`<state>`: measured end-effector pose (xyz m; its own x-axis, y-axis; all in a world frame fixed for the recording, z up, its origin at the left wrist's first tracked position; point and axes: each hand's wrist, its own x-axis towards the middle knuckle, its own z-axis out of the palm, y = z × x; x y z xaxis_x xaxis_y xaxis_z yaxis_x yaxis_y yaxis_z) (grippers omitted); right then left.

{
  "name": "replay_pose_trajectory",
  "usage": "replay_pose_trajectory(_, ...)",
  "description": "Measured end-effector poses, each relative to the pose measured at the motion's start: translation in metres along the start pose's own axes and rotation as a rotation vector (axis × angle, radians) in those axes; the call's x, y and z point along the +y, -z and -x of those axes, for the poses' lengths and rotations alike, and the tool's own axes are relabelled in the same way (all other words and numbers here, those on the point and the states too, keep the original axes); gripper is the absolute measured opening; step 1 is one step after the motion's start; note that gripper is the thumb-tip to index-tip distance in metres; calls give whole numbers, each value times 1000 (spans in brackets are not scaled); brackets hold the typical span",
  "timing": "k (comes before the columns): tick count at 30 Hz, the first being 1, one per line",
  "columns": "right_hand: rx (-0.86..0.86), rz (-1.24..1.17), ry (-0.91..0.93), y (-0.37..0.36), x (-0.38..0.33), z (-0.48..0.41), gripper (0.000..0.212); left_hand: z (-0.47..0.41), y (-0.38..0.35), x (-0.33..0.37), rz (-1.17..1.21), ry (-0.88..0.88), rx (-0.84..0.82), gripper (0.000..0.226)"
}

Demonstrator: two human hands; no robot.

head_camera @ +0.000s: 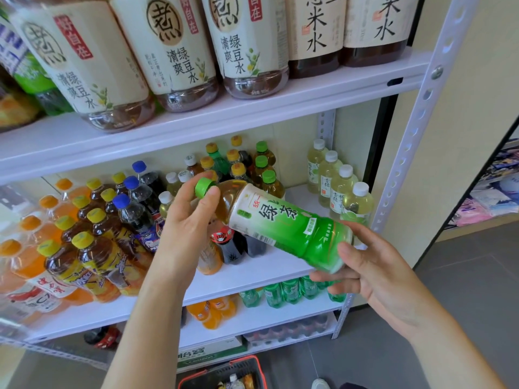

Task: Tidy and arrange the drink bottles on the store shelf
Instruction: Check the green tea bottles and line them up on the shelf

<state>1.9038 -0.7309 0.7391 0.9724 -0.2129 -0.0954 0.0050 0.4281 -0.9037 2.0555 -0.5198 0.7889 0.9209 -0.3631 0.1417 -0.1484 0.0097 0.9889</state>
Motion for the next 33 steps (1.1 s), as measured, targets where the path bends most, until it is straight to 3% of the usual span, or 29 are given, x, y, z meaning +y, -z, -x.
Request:
replay_pose_trajectory(3,53,83,-3,-9,3,4,90,0,-7,-4,79,21,-112,65)
replay_pose_trajectory(6,58,208,-15,-18,3,9,93,1,-23,-12,94,59,-187,67)
replay_pose_trajectory(10,53,342,22,-16,-3,11,72,-1,-31,-19,228,106,-134,63)
replay_pose_trajectory(14,15,492,94,-13,-2,14,45,-7,-27,-20,199,73,-108,63)
replay_pose_trajectory(18,17,638,116,-19,6,15,85,-12,-29,-20,170,77,-68,69)
replay_pose_trajectory(23,89,729,222,-23,12,10,83,-10,-36,-21,209,77,-8,61)
replay_pose_trajectory(28,72,548,264,-27,20,5,73,-9,-43,-22,258,12,26,67)
replay_pose_trajectory(33,19,157,139,-30,29,-1,66,-8,-46,-22,381,12,76,89)
